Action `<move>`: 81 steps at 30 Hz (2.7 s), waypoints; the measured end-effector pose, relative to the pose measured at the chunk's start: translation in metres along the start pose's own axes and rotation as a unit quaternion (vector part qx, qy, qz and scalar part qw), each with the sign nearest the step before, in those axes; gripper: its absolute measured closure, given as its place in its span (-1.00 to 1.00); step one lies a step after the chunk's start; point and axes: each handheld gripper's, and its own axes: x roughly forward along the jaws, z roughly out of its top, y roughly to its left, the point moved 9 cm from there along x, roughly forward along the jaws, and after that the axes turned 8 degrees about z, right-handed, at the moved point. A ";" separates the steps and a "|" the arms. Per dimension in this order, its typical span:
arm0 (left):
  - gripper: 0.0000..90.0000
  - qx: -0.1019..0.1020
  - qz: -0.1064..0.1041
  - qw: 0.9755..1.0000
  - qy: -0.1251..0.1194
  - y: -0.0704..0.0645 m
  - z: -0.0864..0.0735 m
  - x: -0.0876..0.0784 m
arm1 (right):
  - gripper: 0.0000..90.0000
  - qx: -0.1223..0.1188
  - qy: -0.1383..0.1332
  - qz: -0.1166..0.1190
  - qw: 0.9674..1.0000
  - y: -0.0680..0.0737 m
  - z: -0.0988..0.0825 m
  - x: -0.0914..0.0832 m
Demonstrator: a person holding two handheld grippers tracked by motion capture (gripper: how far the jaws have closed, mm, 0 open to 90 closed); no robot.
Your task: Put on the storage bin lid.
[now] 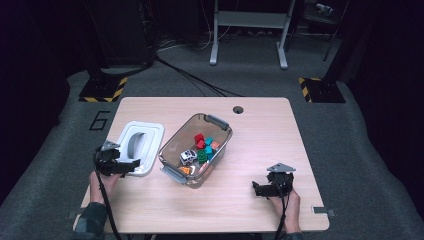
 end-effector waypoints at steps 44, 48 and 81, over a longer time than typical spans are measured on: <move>0.48 -0.029 0.033 0.999 0.026 0.034 0.048 0.010 | -0.96 -0.003 -0.005 -0.005 1.000 -0.001 -0.001 -0.001; 0.48 -0.024 0.032 0.999 0.023 0.033 0.055 0.004 | -0.97 -0.001 -0.006 -0.006 1.000 -0.001 -0.001 -0.001; 0.48 0.011 -0.011 0.999 -0.030 -0.004 0.127 -0.053 | -0.98 -0.004 -0.005 -0.003 1.000 0.000 0.001 0.001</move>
